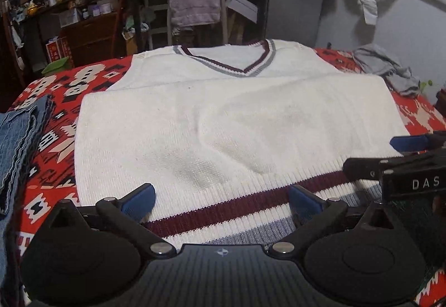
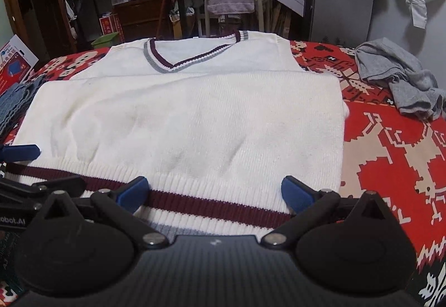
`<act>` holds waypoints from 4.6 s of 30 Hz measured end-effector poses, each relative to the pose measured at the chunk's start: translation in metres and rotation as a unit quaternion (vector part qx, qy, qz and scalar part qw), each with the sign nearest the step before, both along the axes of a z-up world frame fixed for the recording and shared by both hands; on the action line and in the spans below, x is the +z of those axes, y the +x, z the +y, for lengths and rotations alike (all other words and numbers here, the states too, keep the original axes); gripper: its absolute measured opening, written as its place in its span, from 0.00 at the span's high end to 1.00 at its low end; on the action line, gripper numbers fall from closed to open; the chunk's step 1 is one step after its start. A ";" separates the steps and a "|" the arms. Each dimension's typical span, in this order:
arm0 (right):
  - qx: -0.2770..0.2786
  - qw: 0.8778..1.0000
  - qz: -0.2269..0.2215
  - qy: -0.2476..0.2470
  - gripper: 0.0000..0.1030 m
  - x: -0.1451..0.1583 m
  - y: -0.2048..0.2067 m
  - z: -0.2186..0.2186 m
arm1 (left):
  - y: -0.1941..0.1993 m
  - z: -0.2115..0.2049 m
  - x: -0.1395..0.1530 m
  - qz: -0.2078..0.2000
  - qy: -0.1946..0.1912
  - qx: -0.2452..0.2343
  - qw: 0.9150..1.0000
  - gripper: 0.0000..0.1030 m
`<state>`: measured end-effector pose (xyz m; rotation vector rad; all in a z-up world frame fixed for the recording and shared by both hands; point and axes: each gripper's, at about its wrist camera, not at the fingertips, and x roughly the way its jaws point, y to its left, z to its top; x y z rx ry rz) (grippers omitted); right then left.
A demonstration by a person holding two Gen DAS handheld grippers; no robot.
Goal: Fold clothes
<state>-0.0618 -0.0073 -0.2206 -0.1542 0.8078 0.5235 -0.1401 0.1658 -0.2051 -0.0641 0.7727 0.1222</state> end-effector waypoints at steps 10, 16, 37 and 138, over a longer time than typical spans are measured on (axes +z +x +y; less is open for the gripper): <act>-0.036 0.999 0.012 -0.010 0.00 0.003 0.008 0.009 | 0.006 0.000 0.002 -0.003 -0.004 0.024 1.000 0.00; -0.028 0.999 0.037 0.012 0.01 0.017 0.009 0.001 | 0.011 0.005 0.011 0.014 -0.024 0.042 0.999 0.15; -0.113 0.991 0.046 0.051 0.40 0.012 0.021 -0.085 | -0.037 0.090 0.026 0.037 -0.076 0.125 0.989 0.38; -0.197 0.940 0.276 -0.028 0.94 0.030 -0.081 -0.165 | -0.169 0.058 0.041 0.245 -0.106 0.090 0.959 0.93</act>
